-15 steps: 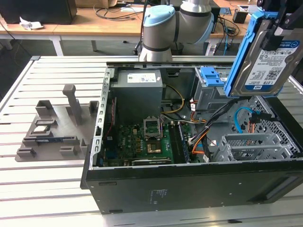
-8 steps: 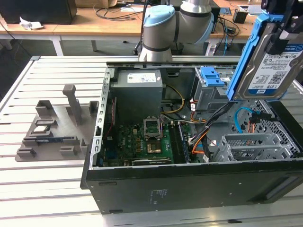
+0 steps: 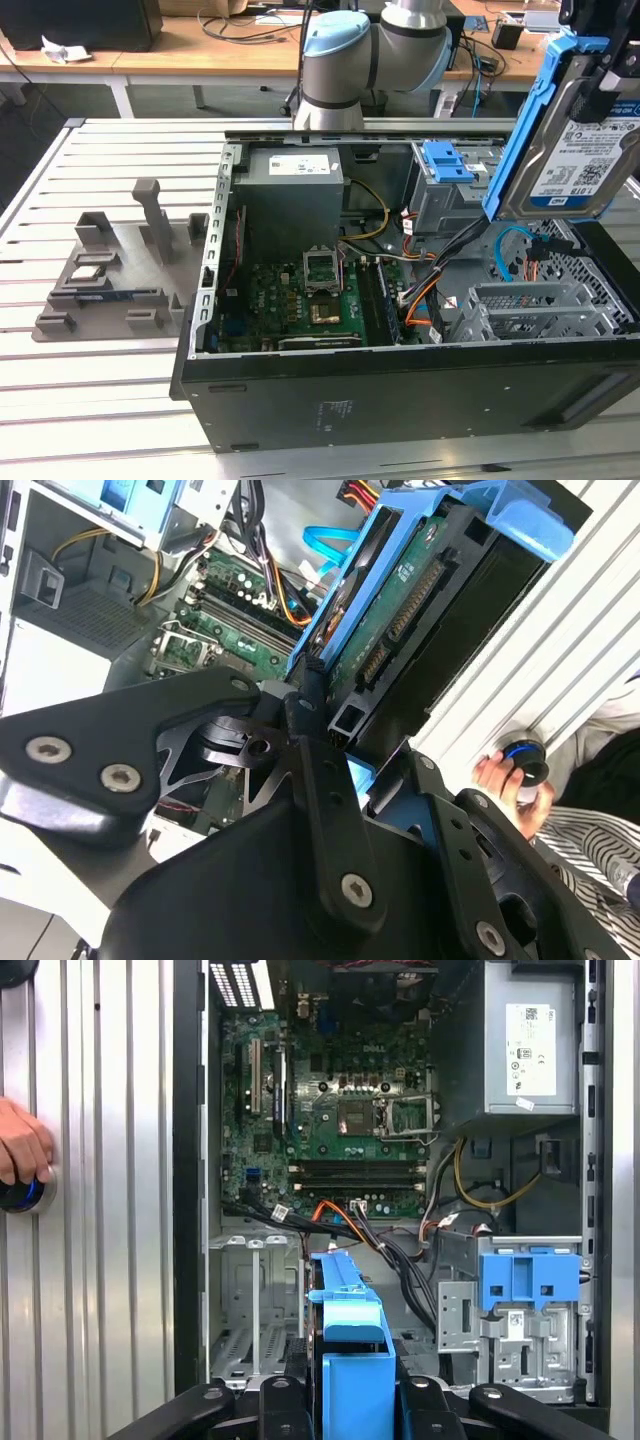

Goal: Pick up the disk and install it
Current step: 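Pick up the disk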

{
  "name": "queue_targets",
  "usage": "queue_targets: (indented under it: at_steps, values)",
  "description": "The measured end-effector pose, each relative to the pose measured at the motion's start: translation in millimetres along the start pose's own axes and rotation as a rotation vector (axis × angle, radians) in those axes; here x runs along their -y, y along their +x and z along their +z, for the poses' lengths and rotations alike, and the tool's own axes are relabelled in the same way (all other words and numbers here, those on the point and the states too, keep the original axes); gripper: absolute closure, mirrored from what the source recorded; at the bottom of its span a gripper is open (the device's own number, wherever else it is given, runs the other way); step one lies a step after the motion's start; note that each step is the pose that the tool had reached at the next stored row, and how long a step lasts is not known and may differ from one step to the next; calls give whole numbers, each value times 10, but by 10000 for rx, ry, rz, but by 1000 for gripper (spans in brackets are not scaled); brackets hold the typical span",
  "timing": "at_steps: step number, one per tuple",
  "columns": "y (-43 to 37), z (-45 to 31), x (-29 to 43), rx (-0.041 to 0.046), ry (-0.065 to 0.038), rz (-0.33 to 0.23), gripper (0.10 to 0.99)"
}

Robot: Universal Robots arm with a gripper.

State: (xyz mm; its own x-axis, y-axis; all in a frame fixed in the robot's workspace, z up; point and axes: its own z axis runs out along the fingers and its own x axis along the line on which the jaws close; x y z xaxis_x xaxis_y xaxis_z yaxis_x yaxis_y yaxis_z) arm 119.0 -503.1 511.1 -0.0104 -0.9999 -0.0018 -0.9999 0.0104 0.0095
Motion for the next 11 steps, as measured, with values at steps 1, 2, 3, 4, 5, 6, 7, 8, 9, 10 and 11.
queue_targets:
  at_steps: [1,2,3,4,5,6,7,8,9,10,11]
  values:
    - [15,0,1,-2,0,0,722]
    - [28,0,2,-4,0,0,722]
    - [42,0,3,-6,0,0,722]
    - [55,0,4,-9,0,0,722]
    - [69,0,5,-11,0,0,722]
    - [87,0,6,-14,0,0,722]
    - [100,0,7,-15,0,0,722]
    - [120,0,8,-20,0,0,722]
    - [131,0,9,-22,0,0,722]
    - [143,1,10,-26,0,0,722]
    - [160,1,11,-29,0,0,722]
